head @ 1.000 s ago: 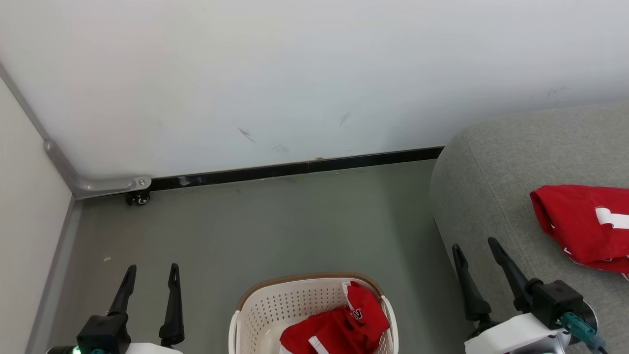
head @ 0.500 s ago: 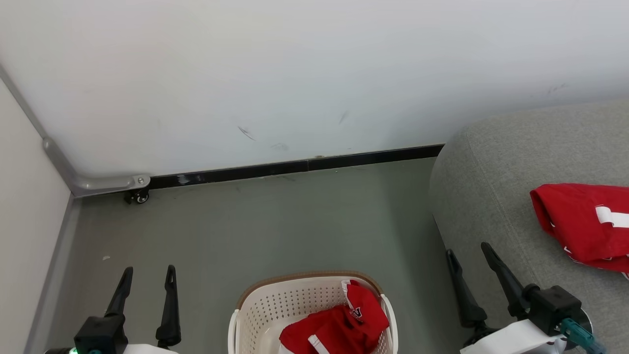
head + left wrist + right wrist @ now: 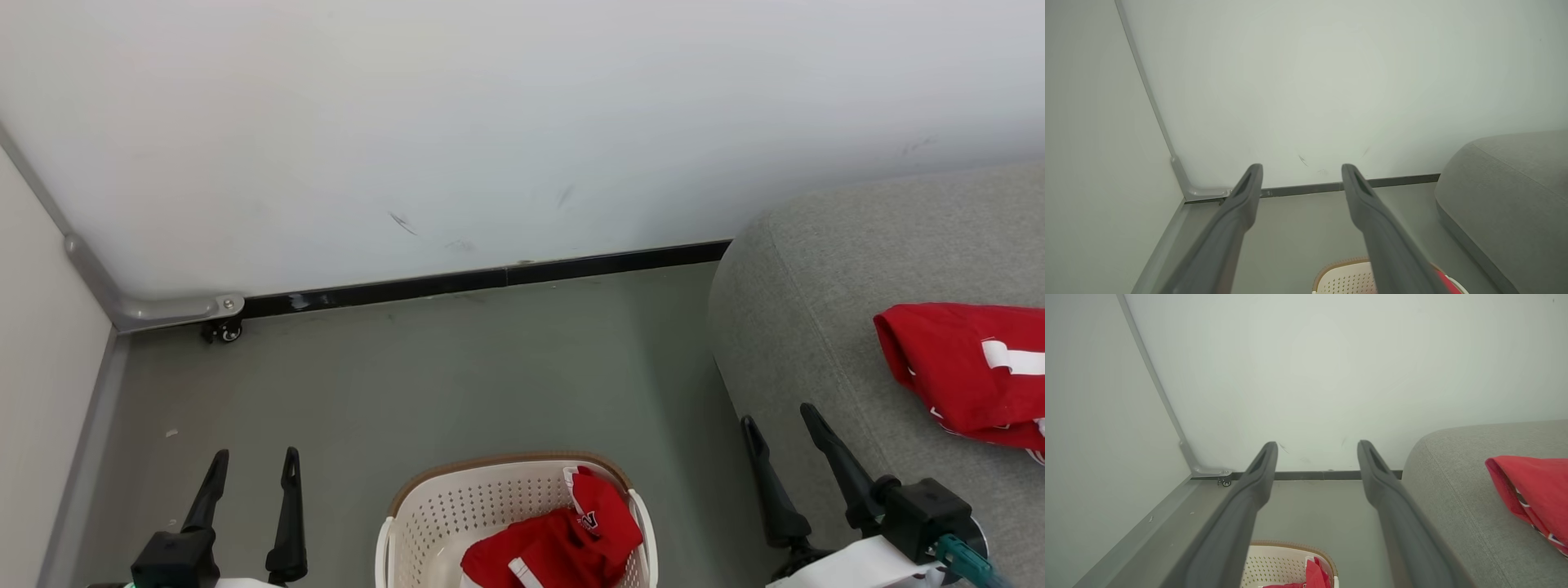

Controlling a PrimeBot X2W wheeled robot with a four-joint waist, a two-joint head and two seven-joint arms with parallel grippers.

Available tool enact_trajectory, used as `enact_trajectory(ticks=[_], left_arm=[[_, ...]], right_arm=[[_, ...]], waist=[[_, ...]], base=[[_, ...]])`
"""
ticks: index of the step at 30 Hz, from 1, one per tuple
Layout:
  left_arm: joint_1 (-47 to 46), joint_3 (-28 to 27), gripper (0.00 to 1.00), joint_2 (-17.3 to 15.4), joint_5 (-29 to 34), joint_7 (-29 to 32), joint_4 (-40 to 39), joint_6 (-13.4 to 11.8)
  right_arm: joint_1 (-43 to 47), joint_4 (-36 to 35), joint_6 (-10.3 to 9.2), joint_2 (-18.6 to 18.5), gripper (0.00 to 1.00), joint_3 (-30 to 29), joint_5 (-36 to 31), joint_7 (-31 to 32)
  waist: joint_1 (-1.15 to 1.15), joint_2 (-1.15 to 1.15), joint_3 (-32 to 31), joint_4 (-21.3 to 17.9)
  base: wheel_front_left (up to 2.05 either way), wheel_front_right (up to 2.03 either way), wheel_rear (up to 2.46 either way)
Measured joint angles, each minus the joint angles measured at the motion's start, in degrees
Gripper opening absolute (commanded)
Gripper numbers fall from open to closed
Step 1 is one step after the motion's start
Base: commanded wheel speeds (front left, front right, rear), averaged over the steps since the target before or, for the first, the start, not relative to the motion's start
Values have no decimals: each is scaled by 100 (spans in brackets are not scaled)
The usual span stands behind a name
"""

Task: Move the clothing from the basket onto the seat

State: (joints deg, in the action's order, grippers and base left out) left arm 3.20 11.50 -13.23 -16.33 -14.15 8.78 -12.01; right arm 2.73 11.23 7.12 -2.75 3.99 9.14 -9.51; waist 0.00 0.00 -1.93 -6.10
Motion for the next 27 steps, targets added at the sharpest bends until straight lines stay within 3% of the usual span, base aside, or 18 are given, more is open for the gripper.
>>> enact_trajectory(ticks=[20, 27], left_arm=[[1, 40, 100, 45, 109, 0, -8, 102], [-47, 88, 100, -12, 125, 0, 51, 250]], right_arm=[[125, -308, 0, 1, 100, -13, 1, 101], [153, -400, 0, 2, 100, -35, -1, 101]], waist=[[0, 0, 24, -39], [0, 0, 75, -57]], base=[[0, 0, 0], [0, 0, 0]])
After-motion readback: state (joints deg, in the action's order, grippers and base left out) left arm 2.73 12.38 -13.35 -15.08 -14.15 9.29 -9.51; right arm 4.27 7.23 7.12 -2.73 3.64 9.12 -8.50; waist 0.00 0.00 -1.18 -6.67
